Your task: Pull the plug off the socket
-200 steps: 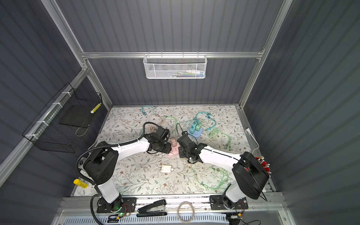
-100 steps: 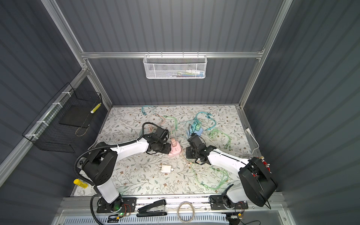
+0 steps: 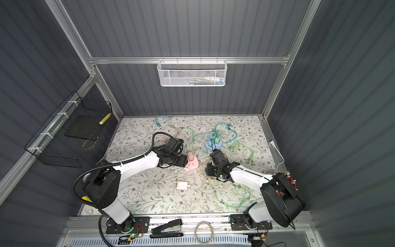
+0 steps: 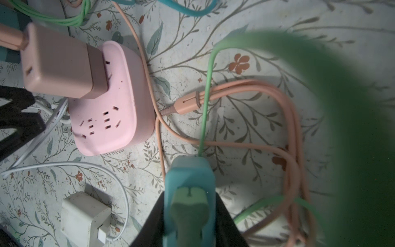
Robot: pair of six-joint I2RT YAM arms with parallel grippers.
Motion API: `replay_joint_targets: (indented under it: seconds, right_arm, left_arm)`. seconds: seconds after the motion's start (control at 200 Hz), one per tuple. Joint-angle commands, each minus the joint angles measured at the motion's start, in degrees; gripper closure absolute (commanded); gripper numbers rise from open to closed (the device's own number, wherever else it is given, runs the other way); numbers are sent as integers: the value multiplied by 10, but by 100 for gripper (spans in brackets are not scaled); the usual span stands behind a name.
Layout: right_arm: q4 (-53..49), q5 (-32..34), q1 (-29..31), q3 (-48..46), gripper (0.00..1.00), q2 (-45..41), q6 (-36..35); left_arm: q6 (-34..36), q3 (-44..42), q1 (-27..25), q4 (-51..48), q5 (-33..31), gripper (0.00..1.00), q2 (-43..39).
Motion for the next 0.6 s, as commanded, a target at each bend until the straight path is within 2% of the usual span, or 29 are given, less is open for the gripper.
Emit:
replay_joint_targets:
  seconds: [0.0, 0.305, 0.595]
  right_arm:
    - [13, -16, -7, -10, 65, -14, 13]
    - [5, -18, -19, -25, 52, -23, 24]
    - [-45, 11, -25, -16, 46, -54, 22]
  left_arm:
    - [8, -8, 3, -9, -6, 33, -21]
    - [13, -18, 2, -10, -17, 32, -45]
    - [15, -21, 2, -15, -28, 32, -58]
